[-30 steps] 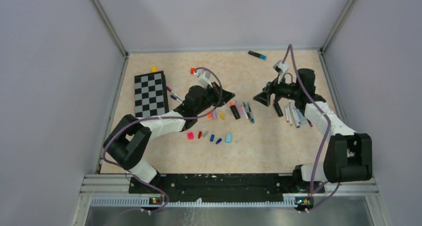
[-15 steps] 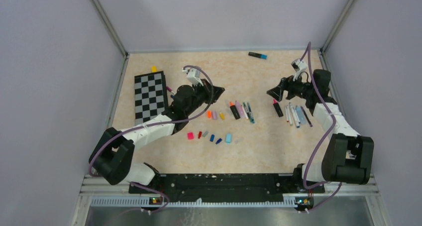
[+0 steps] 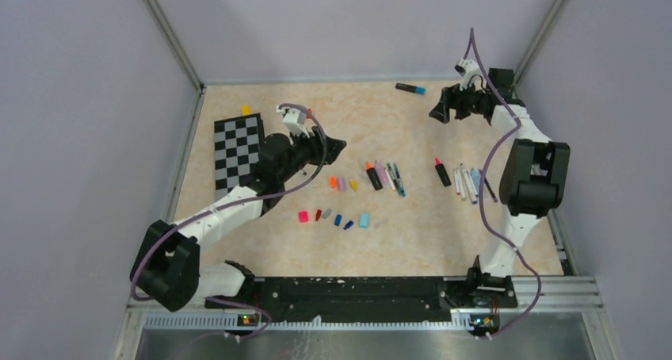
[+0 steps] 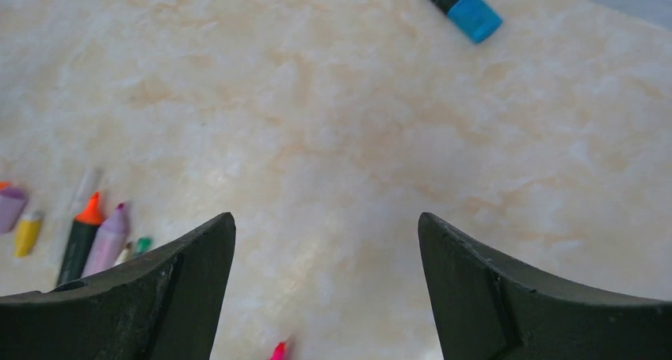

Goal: Open the pen caps
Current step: Move the pen to the center of the board.

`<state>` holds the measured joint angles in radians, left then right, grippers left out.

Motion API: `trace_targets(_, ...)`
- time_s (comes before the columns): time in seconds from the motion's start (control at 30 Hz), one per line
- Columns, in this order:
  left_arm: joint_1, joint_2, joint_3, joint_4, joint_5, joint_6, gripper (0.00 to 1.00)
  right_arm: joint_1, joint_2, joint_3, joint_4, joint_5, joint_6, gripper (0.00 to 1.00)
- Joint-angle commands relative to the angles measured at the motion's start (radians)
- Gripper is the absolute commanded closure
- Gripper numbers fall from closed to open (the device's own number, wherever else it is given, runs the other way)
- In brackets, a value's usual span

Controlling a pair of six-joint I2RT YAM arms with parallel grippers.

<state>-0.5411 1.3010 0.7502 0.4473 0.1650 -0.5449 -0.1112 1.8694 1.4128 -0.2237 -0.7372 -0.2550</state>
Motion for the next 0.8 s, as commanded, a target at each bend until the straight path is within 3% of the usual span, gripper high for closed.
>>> trace_targets(0.0, 0.045, -0.052, -0.045, -0.006, 0.043, 0.036, 0.42, 0.024, 0.181, 0.269, -0.153, 0.076, -0.112, 0.18)
trace_targets(0.1, 0.080, -0.049, -0.054, -0.010, 0.063, 0.038, 0.41, 0.044, 0.330, 0.474, -0.236, 0.099, -0.153, 0.19)
trace_targets(0.27, 0.110, -0.019, -0.041, -0.018, 0.081, 0.048, 0.41, 0.045, 0.572, 0.776, -0.212, 0.040, 0.071, 0.32)
trace_targets(0.57, 0.143, 0.050, -0.006, -0.018, 0.122, 0.045, 0.40, 0.053, 0.703, 0.820, 0.121, 0.170, 0.470, 0.41)
trace_targets(0.77, 0.152, 0.110, 0.028, -0.019, 0.157, 0.025, 0.37, 0.054, 0.742, 0.833, 0.261, 0.179, 0.661, 0.67)
